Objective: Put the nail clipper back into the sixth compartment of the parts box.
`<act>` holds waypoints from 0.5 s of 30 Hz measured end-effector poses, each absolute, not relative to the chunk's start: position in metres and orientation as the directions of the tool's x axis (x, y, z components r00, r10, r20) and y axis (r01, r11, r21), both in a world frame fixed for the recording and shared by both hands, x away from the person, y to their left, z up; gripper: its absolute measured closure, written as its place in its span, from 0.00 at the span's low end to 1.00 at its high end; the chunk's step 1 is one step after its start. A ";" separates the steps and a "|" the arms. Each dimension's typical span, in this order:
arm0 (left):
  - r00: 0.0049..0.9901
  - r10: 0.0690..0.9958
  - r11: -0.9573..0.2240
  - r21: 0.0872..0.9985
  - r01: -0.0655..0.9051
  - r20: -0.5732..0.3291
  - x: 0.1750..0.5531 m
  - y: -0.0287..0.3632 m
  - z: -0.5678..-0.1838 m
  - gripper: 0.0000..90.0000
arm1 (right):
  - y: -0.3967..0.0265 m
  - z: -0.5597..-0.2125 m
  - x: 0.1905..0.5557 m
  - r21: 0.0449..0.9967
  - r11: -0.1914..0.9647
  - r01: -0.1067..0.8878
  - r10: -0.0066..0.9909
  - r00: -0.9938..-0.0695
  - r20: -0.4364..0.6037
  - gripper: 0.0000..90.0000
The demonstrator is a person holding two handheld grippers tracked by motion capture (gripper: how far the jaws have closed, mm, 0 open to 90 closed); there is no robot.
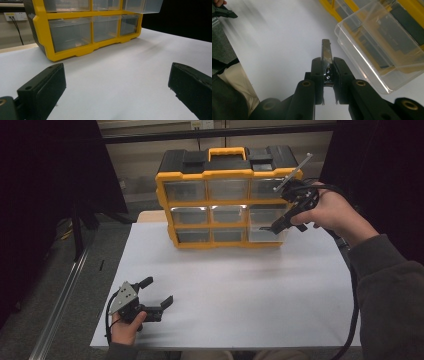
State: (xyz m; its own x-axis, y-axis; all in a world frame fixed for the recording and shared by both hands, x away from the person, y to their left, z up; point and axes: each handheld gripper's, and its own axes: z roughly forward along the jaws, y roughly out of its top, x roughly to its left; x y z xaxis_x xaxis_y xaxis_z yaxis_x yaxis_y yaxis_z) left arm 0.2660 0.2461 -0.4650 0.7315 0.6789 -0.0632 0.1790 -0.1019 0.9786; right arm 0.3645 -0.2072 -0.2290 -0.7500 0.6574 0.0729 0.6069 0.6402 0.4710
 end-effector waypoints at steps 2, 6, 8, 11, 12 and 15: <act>0.731 0.679 -0.100 0.979 0.179 -0.064 0.266 0.246 -0.465 0.02 | -0.208 -0.228 0.365 0.464 0.644 0.609 0.658 -0.750 0.071 0.89; 0.734 0.676 -0.100 0.979 0.180 -0.066 0.266 0.246 -0.465 0.02 | -0.211 -0.227 0.367 0.469 0.640 0.608 0.663 -0.746 0.061 0.89; 0.734 0.676 -0.099 0.979 0.181 -0.067 0.266 0.246 -0.465 0.02 | -0.212 -0.226 0.369 0.468 0.640 0.609 0.664 -0.745 0.063 0.89; 0.734 0.676 -0.100 0.978 0.181 -0.066 0.266 0.246 -0.465 0.02 | -0.212 -0.226 0.370 0.472 0.632 0.615 0.672 -0.738 0.060 0.89; 0.734 0.676 -0.102 0.977 0.184 -0.068 0.266 0.246 -0.465 0.02 | -0.212 -0.226 0.370 0.471 0.634 0.613 0.672 -0.738 0.056 0.89; 0.734 0.676 -0.102 0.978 0.184 -0.068 0.266 0.246 -0.465 0.02 | -0.213 -0.226 0.372 0.466 0.637 0.614 0.672 -0.739 0.054 0.89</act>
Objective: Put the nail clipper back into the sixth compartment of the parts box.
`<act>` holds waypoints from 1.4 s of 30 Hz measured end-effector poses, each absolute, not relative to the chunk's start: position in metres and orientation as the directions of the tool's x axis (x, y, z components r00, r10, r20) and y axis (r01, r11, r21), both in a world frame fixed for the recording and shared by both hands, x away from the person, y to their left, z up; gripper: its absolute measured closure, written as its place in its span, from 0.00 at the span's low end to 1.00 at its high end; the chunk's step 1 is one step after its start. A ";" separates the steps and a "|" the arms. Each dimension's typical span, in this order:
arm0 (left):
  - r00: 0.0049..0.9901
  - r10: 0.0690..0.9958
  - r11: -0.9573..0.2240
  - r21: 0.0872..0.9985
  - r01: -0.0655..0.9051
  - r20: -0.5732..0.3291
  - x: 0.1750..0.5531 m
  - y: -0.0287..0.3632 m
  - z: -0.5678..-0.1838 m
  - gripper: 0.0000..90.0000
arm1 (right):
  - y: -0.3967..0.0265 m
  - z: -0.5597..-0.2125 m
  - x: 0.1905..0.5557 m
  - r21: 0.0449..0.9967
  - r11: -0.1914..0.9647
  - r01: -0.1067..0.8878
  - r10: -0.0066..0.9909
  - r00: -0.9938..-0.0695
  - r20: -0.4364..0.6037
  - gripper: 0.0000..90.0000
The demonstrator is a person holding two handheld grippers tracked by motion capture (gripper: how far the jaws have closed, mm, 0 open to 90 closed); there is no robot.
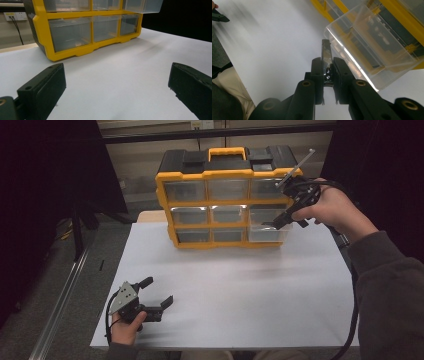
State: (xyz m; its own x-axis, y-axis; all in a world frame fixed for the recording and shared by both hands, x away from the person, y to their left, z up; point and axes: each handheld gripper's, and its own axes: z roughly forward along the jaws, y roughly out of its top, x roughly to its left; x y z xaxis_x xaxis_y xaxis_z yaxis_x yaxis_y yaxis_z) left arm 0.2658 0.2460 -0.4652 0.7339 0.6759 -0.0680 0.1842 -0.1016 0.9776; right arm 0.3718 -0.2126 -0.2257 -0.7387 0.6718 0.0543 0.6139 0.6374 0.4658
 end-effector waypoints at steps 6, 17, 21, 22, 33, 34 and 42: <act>0.734 0.676 -0.101 0.978 0.184 -0.068 0.266 0.246 -0.465 0.02 | -0.214 -0.225 0.375 0.462 0.628 0.626 0.687 -0.725 0.048 0.89; 0.734 0.676 -0.103 0.978 0.184 -0.066 0.266 0.246 -0.465 0.02 | -0.216 -0.226 0.380 0.463 0.619 0.634 0.705 -0.709 0.028 0.89; 0.738 0.672 -0.102 0.979 0.177 -0.063 0.266 0.247 -0.465 0.02 | -0.216 -0.226 0.382 0.460 0.621 0.634 0.705 -0.709 0.024 0.89; 0.740 0.671 -0.125 0.976 0.176 -0.047 0.266 0.248 -0.465 0.02 | -0.216 -0.226 0.383 0.462 0.628 0.627 0.700 -0.714 0.018 0.89; 0.740 0.671 -0.125 0.976 0.179 -0.050 0.266 0.248 -0.465 0.02 | -0.218 -0.229 0.389 0.467 0.610 0.640 0.717 -0.697 0.017 0.89; 0.742 0.669 -0.124 0.977 0.175 -0.048 0.266 0.247 -0.465 0.02 | -0.218 -0.229 0.389 0.466 0.608 0.643 0.720 -0.694 0.019 0.89; 0.739 0.671 -0.116 0.977 0.181 -0.057 0.266 0.247 -0.465 0.02 | -0.218 -0.232 0.393 0.463 0.610 0.643 0.726 -0.688 0.000 0.89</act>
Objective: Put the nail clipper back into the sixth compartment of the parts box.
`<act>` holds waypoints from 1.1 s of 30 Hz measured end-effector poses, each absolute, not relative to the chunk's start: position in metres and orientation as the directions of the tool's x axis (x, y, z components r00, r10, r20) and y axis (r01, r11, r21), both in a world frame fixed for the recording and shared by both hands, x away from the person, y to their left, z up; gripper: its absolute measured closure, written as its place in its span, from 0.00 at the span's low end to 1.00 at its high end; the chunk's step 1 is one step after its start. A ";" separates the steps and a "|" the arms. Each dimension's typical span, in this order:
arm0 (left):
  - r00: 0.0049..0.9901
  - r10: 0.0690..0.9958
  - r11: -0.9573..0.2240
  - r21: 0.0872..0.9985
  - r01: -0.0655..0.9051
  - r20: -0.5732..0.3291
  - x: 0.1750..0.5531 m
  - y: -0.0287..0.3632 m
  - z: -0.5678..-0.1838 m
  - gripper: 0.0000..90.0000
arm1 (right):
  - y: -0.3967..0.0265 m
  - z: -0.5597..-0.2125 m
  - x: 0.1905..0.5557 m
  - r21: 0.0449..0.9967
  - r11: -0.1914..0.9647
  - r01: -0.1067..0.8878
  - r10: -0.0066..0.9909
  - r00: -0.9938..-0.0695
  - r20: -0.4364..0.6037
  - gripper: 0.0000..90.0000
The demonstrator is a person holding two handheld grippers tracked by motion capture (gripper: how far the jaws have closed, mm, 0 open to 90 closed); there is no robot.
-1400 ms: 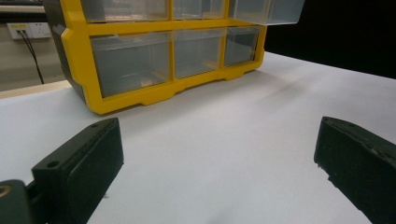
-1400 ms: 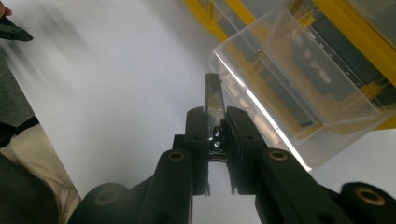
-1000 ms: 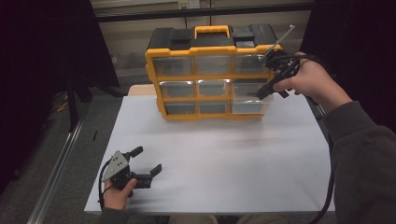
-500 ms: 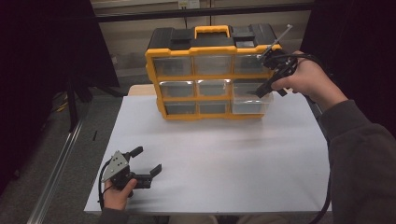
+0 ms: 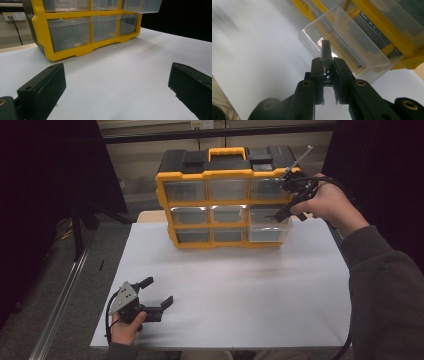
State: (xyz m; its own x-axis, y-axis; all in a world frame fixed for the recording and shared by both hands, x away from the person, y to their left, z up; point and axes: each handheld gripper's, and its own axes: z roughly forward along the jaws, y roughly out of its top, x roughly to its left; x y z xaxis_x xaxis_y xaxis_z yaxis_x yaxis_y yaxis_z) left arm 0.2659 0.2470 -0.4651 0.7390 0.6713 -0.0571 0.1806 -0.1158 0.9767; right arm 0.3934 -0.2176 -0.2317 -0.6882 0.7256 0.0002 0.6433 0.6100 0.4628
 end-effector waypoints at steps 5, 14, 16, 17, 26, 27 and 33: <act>0.739 0.672 -0.115 0.977 0.180 -0.056 0.266 0.247 -0.465 0.02 | -0.216 -0.234 0.395 0.458 0.612 0.645 0.726 -0.688 -0.001 0.89; 0.738 0.673 -0.112 0.977 0.180 -0.059 0.266 0.247 -0.465 0.02 | -0.215 -0.236 0.399 0.456 0.620 0.639 0.724 -0.690 -0.018 0.89; 0.735 0.676 -0.114 0.978 0.174 -0.052 0.266 0.247 -0.465 0.02 | -0.214 -0.237 0.399 0.455 0.621 0.639 0.723 -0.690 -0.018 0.89; 0.736 0.675 -0.113 0.978 0.175 -0.054 0.266 0.248 -0.465 0.02 | -0.214 -0.238 0.400 0.454 0.626 0.634 0.720 -0.694 -0.023 0.89; 0.736 0.674 -0.110 0.977 0.180 -0.060 0.266 0.247 -0.465 0.02 | -0.213 -0.240 0.404 0.450 0.627 0.636 0.722 -0.692 -0.027 0.89; 0.735 0.675 -0.109 0.978 0.180 -0.060 0.266 0.247 -0.465 0.02 | -0.213 -0.241 0.404 0.450 0.627 0.637 0.722 -0.692 -0.027 0.89; 0.737 0.673 -0.109 0.977 0.183 -0.063 0.266 0.247 -0.465 0.02 | -0.213 -0.243 0.407 0.451 0.623 0.639 0.726 -0.687 -0.030 0.89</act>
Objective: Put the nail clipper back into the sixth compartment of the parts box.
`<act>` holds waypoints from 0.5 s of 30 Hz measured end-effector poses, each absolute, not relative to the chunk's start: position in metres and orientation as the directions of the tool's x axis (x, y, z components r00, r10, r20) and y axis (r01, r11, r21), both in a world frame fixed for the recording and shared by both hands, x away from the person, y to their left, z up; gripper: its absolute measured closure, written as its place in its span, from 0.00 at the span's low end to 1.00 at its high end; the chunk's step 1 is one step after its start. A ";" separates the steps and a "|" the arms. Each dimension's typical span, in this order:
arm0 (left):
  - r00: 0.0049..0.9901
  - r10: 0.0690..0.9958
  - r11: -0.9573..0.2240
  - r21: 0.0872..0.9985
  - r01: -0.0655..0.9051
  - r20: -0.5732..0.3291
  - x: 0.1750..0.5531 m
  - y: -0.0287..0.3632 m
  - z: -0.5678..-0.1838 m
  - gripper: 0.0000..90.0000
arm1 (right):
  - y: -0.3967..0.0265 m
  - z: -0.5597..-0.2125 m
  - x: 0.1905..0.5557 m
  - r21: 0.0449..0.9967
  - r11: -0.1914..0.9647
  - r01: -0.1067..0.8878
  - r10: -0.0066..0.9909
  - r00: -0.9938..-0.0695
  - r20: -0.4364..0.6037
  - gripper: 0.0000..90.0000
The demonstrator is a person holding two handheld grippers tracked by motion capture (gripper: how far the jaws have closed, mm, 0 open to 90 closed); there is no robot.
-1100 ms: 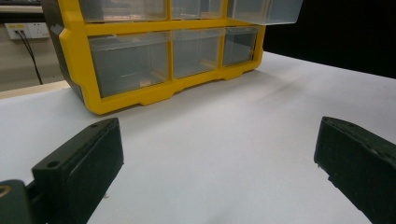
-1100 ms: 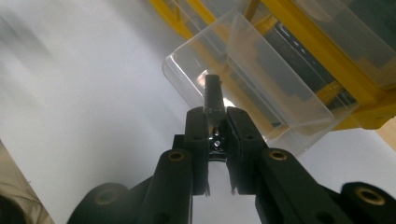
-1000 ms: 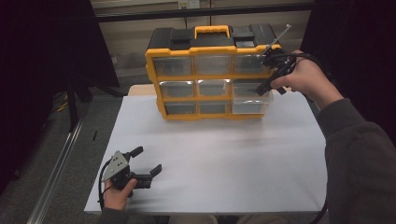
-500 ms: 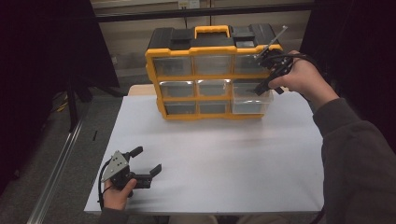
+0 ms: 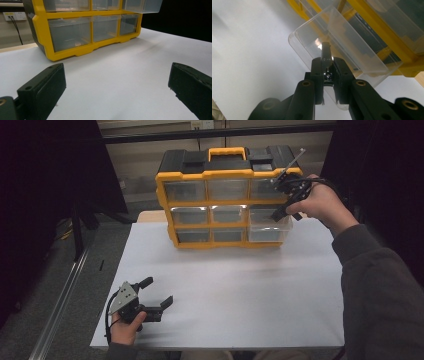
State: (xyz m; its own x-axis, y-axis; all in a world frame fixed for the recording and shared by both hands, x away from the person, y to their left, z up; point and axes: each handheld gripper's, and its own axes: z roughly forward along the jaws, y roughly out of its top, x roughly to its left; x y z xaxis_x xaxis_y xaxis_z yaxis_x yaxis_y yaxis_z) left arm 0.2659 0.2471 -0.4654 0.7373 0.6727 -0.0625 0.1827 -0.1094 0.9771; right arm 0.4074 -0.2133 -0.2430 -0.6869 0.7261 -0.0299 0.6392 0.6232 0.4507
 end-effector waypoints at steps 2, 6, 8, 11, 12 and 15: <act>0.735 0.675 -0.109 0.978 0.180 -0.060 0.266 0.247 -0.465 0.02 | -0.213 -0.244 0.409 0.447 0.626 0.639 0.725 -0.688 -0.031 0.89; 0.735 0.675 -0.108 0.978 0.179 -0.060 0.266 0.247 -0.465 0.02 | -0.212 -0.246 0.411 0.444 0.632 0.635 0.720 -0.693 -0.035 0.89; 0.737 0.673 -0.113 0.977 0.178 -0.057 0.266 0.248 -0.465 0.02 | -0.211 -0.247 0.412 0.448 0.629 0.635 0.722 -0.691 -0.034 0.89; 0.738 0.673 -0.116 0.977 0.178 -0.054 0.266 0.248 -0.465 0.02 | -0.211 -0.248 0.413 0.447 0.630 0.635 0.721 -0.692 -0.035 0.89; 0.738 0.673 -0.116 0.977 0.178 -0.054 0.266 0.248 -0.465 0.02 | -0.211 -0.249 0.414 0.445 0.636 0.630 0.716 -0.698 -0.036 0.89; 0.734 0.676 -0.106 0.978 0.181 -0.062 0.266 0.247 -0.465 0.02 | -0.211 -0.249 0.414 0.450 0.632 0.630 0.718 -0.695 -0.037 0.89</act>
